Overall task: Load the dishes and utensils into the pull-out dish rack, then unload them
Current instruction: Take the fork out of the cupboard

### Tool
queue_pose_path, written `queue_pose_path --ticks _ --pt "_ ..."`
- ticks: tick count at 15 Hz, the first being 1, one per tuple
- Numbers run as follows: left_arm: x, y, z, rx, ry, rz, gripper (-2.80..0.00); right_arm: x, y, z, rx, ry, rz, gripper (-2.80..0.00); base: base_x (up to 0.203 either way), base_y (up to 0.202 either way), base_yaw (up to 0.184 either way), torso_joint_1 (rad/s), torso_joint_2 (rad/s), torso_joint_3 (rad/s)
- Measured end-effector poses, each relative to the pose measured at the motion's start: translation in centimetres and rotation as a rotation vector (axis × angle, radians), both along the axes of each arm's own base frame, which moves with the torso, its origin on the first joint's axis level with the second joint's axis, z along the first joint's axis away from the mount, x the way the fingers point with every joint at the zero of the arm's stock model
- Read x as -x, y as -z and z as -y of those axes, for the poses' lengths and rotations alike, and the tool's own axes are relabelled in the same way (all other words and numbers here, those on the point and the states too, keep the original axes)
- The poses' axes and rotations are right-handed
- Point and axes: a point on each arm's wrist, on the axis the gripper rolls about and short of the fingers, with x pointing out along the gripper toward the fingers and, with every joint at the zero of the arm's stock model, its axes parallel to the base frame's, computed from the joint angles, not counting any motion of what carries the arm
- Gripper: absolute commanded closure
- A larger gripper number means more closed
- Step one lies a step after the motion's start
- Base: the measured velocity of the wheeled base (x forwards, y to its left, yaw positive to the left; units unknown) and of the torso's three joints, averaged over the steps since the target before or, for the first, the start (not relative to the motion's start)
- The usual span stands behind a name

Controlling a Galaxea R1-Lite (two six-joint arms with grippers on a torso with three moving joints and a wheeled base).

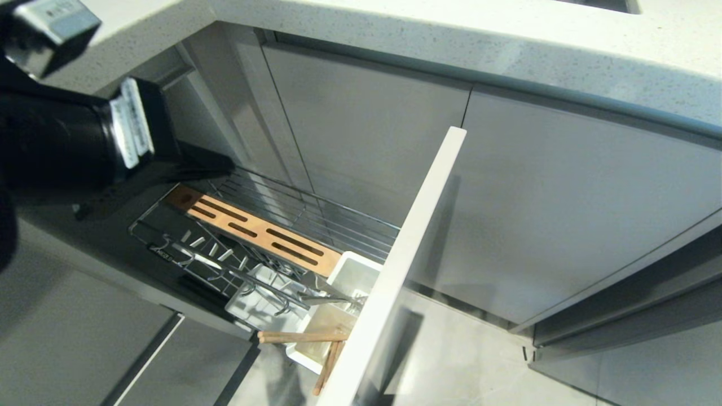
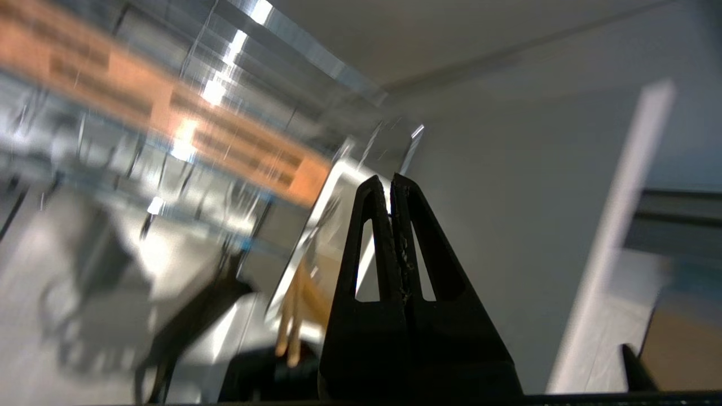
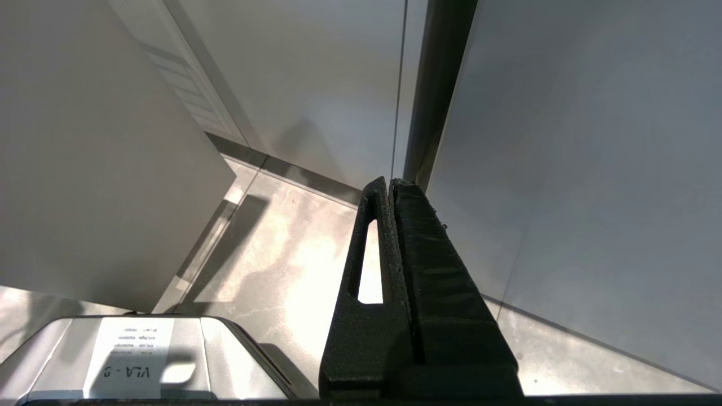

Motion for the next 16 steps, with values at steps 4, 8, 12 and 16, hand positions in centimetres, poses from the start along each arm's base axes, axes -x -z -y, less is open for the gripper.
queue_pose_path --ticks 4,8,12,16 --pt "-1.5 2.8 1.8 0.053 -0.095 -0.277 0.0 0.0 0.0 0.0 0.0 0.0 0.0 0.0 0.0 0.0 0.0 0.0 0.0 0.0" --pt "-3.4 4.7 4.0 0.167 -0.19 -0.415 -2.8 0.0 0.0 0.0 0.0 0.0 0.0 0.0 0.0 0.0 0.0 0.0 0.0 0.0" --pt "-4.3 6.5 5.1 0.145 -0.21 -0.487 -2.8 0.0 0.0 0.0 0.0 0.001 0.0 0.0 0.0 0.0 0.0 0.0 0.0 0.0" --pt "-5.4 8.1 6.2 0.136 -0.217 -0.509 -2.8 0.0 0.0 0.0 0.0 0.001 0.0 0.0 0.0 0.0 0.0 0.0 0.0 0.0"
